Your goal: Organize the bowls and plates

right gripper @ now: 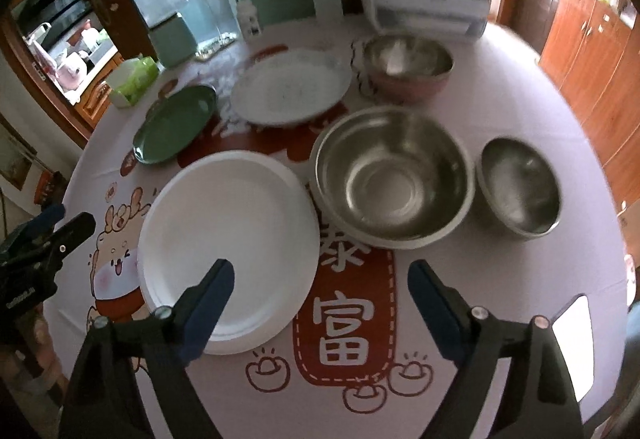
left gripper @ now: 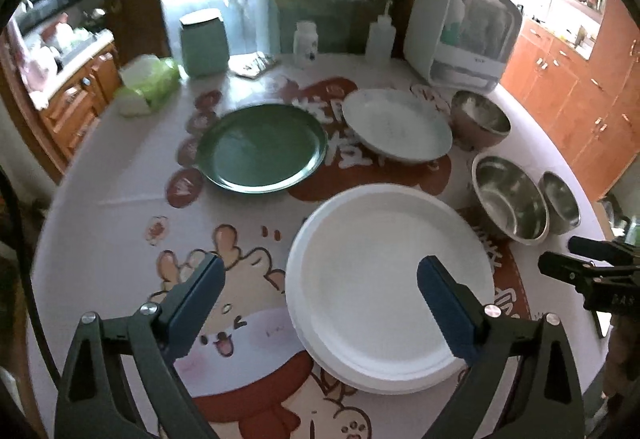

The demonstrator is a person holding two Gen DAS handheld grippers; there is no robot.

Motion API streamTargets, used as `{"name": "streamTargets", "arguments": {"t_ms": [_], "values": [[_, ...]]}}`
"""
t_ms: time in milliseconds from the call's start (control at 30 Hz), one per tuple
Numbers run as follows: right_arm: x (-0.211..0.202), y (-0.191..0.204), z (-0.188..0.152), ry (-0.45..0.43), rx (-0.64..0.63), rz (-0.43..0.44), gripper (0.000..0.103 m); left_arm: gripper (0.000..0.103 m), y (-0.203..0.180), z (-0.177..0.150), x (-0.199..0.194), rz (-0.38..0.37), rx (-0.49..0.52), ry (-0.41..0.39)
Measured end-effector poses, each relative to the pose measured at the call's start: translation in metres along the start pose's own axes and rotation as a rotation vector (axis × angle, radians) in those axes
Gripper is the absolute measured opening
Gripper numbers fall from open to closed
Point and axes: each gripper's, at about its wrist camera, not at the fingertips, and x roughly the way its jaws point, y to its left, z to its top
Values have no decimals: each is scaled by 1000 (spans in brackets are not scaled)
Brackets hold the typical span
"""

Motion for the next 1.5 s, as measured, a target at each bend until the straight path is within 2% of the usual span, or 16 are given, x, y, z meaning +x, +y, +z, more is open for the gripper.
{"name": "streamTargets", "arguments": {"t_ms": [67,100,167,233,300,500,633,733,800,833,900,967,1000,1033,1267,1500], "values": [[16,-3,2,50,20,19,79,95,7,-1,13,-28,-24,29],[21,-4,1,64,26,25,77,95,13,0,22,-65,-43,56],[34,-7,2,101,42,31,74,90,21,-1,36,-99,-77,94],[45,-11,1,136,57,36,72,74,28,-2,50,-133,-105,148],[55,-13,2,160,68,36,69,65,36,-5,67,-173,-138,214],[72,-18,6,200,96,45,66,65,42,-13,90,-196,-155,266],[84,-17,5,238,103,75,55,58,45,-13,96,-211,-152,287],[90,-15,6,246,105,84,51,57,44,-12,100,-231,-154,309],[89,-12,7,244,99,87,49,53,43,-13,104,-233,-149,329],[89,-13,7,247,100,92,45,45,42,-13,105,-237,-149,337],[89,-11,7,243,96,89,42,39,42,-15,110,-248,-147,359],[89,-10,7,248,89,94,34,32,41,-17,113,-249,-143,369],[90,-9,6,249,87,97,26,24,40,-18,114,-250,-141,373],[90,-8,5,247,82,91,21,21,40,-20,114,-248,-138,375],[87,-5,1,229,62,70,21,17,41,-23,106,-238,-167,360],[52,8,-9,177,23,58,21,17,38,-31,55,-240,-143,298]]}}
